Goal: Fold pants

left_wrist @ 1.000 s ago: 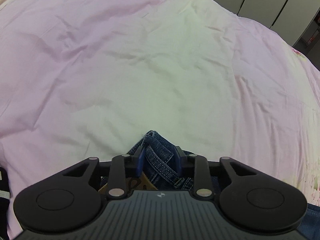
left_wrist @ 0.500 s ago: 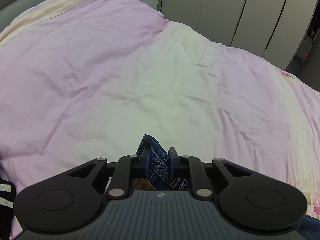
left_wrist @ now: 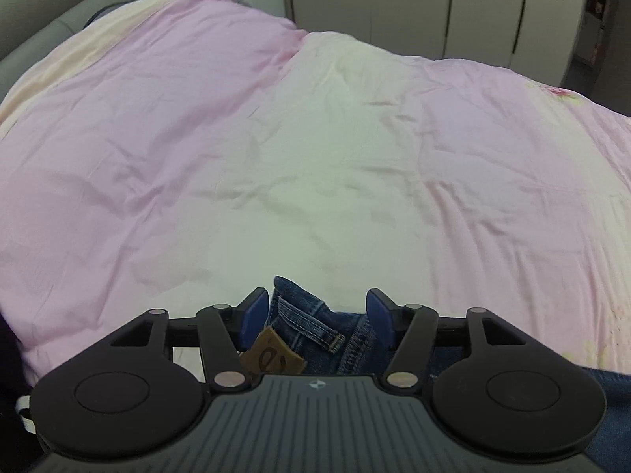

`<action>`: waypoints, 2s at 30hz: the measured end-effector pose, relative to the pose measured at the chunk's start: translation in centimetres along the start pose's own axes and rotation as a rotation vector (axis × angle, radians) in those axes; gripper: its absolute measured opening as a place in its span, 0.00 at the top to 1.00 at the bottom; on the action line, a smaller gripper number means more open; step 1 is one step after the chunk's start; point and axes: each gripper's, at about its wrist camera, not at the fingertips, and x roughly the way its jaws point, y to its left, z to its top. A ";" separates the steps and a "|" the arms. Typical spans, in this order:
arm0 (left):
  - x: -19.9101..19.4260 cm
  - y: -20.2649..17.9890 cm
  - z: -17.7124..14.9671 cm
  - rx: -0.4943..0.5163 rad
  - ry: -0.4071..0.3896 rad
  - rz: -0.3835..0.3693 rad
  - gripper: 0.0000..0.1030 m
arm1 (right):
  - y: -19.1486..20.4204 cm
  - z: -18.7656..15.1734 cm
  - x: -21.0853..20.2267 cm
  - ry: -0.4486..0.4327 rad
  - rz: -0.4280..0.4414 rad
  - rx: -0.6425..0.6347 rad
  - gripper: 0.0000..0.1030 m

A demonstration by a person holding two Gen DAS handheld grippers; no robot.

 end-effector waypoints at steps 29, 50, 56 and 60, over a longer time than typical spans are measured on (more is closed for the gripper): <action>-6.5 -11.3 -23.7 0.473 0.333 -0.249 0.88 | 8.8 -22.5 -13.4 0.179 0.360 -0.428 0.71; -14.1 -24.0 -18.8 0.586 0.082 -0.527 0.76 | -10.2 -18.8 -12.4 0.156 0.397 0.339 0.50; -13.6 -32.4 -19.2 0.691 0.080 -0.595 0.76 | -14.2 -18.2 -7.9 0.179 0.418 0.491 0.50; -12.2 -37.1 -19.3 0.757 0.055 -0.596 0.76 | -15.4 -17.8 -5.0 0.176 0.461 0.557 0.51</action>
